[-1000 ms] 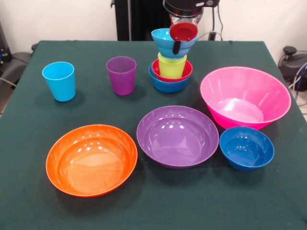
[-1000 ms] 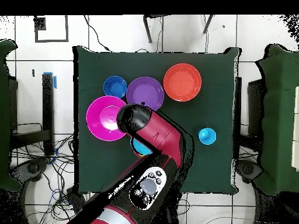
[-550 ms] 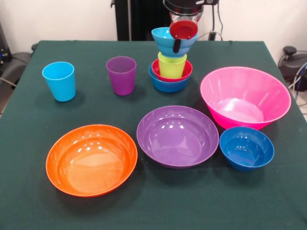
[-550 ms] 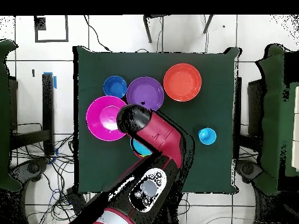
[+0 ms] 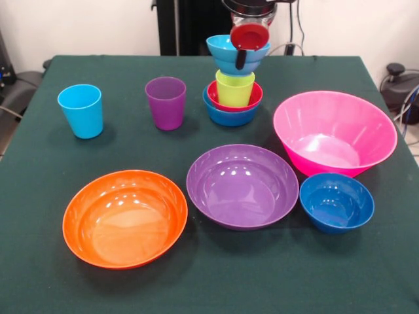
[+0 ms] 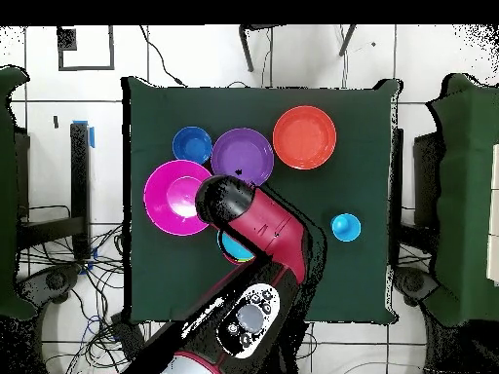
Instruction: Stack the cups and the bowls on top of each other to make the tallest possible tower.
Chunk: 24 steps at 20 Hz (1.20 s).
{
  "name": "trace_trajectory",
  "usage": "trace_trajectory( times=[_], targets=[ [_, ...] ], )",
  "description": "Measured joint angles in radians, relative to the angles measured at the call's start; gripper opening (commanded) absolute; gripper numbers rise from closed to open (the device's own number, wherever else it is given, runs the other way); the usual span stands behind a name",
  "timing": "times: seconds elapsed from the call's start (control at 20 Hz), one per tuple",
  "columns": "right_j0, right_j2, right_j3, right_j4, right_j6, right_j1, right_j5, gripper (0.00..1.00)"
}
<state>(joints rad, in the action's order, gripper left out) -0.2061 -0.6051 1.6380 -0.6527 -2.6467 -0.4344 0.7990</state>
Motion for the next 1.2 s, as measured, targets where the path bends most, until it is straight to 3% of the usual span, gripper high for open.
trace_trajectory(
  times=[1.2],
  targets=[
    [0.02,0.003,0.011,0.0,0.0,0.005,-0.042,0.0]
  ],
)
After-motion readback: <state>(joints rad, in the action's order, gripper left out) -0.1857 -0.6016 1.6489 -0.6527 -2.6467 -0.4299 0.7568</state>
